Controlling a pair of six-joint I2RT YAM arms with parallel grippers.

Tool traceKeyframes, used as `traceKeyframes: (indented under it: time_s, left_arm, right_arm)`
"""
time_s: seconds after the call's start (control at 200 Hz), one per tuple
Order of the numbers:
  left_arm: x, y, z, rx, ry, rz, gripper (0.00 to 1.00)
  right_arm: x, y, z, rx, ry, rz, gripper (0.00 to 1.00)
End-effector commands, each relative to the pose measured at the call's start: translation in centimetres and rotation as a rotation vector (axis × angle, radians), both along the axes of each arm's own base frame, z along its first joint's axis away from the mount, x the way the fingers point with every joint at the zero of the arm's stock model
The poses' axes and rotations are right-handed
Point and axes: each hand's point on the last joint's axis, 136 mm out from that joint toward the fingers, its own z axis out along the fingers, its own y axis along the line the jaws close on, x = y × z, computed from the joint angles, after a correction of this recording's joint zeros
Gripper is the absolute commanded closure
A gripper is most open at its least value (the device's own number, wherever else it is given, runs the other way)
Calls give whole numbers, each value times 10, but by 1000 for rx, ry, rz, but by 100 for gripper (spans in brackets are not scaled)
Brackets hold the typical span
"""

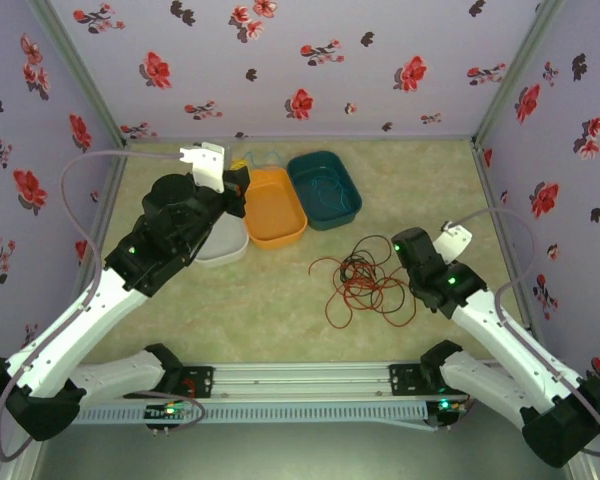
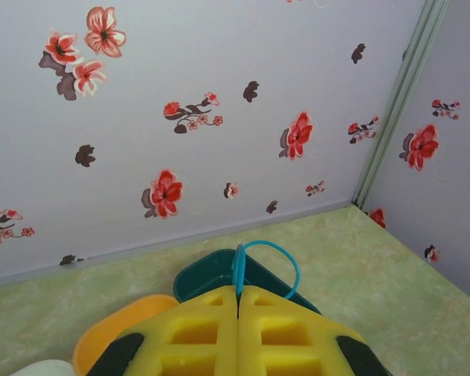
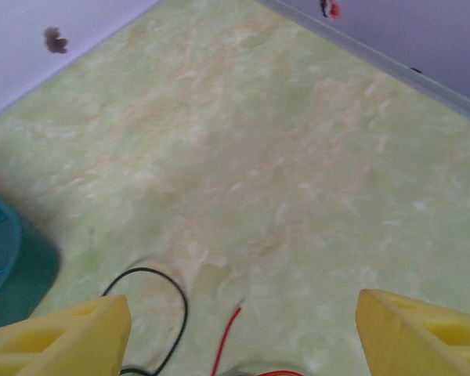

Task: Untangle the cables

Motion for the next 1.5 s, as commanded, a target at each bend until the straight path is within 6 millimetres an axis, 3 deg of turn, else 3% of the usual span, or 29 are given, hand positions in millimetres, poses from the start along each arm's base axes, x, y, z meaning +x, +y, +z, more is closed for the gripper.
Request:
traceKeyframes:
  time_s: [0.0, 0.11, 0.305, 0.765, 1.03, 1.305, 1.495]
  left_arm:
    - [1, 3, 17, -23, -50, 7, 100]
    - [3, -9, 26, -26, -55, -34, 100]
    - [16, -21, 59, -1, -102, -37, 100]
    - [87, -100, 98, 61, -211, -105, 100]
    - [128, -116, 115, 88, -263, -72, 100]
    - [176, -122, 98, 130, -268, -24, 100]
    - [194, -134, 54, 171, -176, -36, 100]
  right_arm:
    - [-7, -9, -2, 8, 18, -29, 23]
    - [-2, -6, -2, 16, 10, -3, 18]
    - [9, 4, 8, -15, 13, 78, 1]
    - [17, 5, 9, -14, -12, 70, 1]
    - [23, 12, 5, -13, 14, 94, 1]
    - [23, 15, 1, 6, 17, 96, 1]
    - [22, 16, 0, 17, 18, 101, 1]
